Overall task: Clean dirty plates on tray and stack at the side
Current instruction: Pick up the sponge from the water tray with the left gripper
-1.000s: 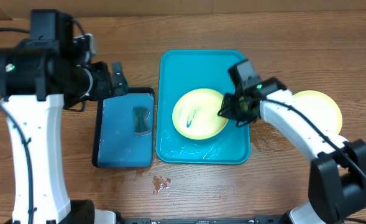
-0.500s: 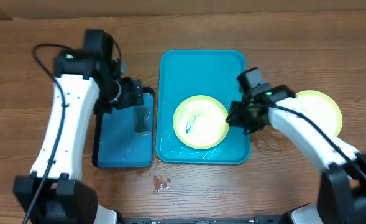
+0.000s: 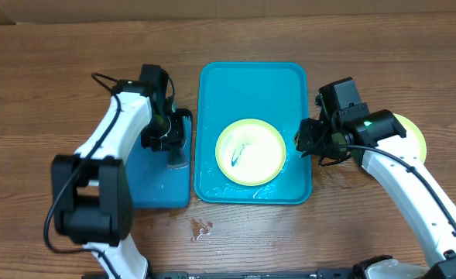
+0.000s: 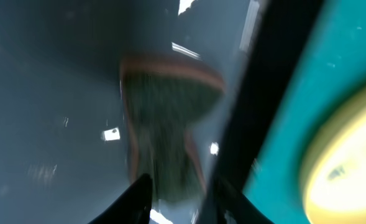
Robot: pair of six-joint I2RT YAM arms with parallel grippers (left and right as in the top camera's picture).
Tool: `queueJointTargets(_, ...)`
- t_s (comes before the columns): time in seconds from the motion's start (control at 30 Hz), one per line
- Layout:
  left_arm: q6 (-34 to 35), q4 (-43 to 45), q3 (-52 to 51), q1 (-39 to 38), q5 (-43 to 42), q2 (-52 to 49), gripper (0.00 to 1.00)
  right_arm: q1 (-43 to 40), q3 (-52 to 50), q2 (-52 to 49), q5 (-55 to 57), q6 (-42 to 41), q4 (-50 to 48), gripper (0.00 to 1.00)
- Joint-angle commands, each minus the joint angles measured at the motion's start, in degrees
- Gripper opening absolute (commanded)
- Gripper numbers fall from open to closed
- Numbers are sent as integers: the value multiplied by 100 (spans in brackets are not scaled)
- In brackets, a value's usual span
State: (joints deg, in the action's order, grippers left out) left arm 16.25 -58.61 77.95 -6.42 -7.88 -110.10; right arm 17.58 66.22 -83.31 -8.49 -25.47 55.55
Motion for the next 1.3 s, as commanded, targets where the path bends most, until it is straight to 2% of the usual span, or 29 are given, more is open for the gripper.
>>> queueJointTargets(0.0, -35, 146, -63, -72, 190, -461, 21, -46, 90, 11, 92, 24, -7, 51)
queueJointTargets(0.17, -48, 140, -59, -96, 199, -811, 4, -55, 90, 11, 420, 20, 37, 54)
queueJointTargets(0.23, -105, -15, 28, -61, 291, -796, 4, -105, 90, 11, 503, -24, 26, 57)
queueJointTargets(0.5, -133, -1425, 1259, 153, 299, -699, 6, -531, 87, 9, 452, -260, 39, 57)
queueJointTargets(0.7, -133, -1191, 968, 61, 601, -702, 4, -566, 87, 7, 455, -260, 63, 57)
queueJointTargets(0.8, 92, -715, 505, -35, 970, -702, 4, -566, 61, 4, 345, -258, 74, 57)
queueJointTargets(1.0, 116, 90, -302, -116, 1067, -702, 4, -566, -245, -61, -136, 72, -87, 57)
queueJointTargets(1.13, 111, -374, 28, -109, 1040, -697, 4, -564, -509, -258, -992, 839, -461, 57)
queueJointTargets(1.27, 111, -1215, 1008, -111, 898, -688, 4, -542, -699, -540, -1071, 470, -846, 57)
